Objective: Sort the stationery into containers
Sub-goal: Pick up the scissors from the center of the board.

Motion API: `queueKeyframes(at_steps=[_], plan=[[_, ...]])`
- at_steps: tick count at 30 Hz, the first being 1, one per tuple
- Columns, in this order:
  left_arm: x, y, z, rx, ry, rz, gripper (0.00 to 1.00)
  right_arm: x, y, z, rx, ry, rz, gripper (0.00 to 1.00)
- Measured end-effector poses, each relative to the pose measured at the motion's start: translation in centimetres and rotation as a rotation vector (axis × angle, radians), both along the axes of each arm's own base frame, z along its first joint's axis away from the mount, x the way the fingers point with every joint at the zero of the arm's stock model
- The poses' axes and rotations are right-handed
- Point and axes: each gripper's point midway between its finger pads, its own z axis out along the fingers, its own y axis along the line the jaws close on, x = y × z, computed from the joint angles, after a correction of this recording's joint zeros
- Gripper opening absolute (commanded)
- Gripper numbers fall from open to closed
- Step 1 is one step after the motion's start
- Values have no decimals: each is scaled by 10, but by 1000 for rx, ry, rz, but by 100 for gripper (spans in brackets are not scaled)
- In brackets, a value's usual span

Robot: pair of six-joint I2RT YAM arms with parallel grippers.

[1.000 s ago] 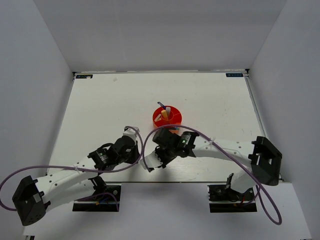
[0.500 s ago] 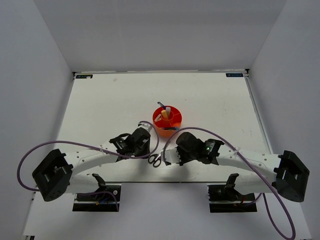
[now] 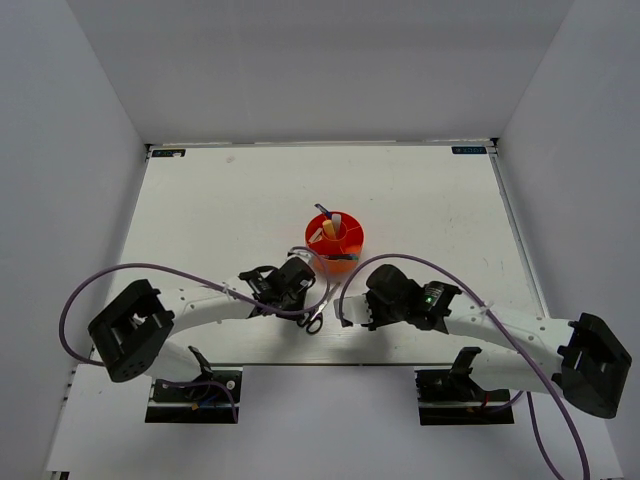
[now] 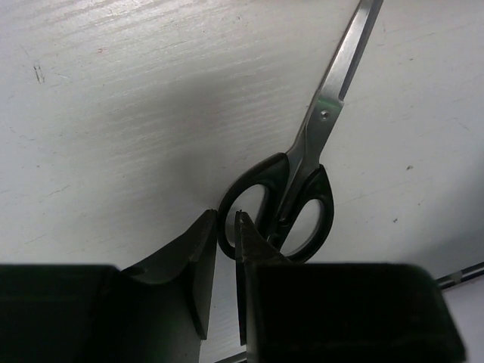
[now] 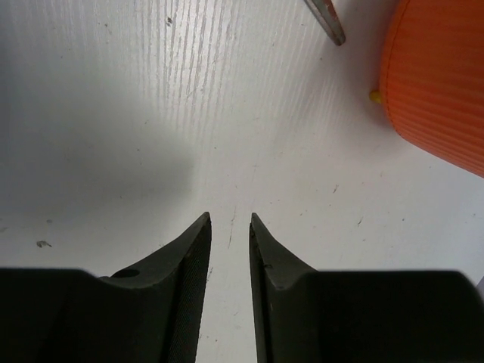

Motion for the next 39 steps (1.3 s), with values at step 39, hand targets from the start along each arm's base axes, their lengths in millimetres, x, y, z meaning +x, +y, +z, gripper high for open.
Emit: queueKeyframes(at_steps=[39], plan=[[-21, -24, 9, 287, 0, -165, 0, -11, -22, 16, 81, 16, -55, 38]])
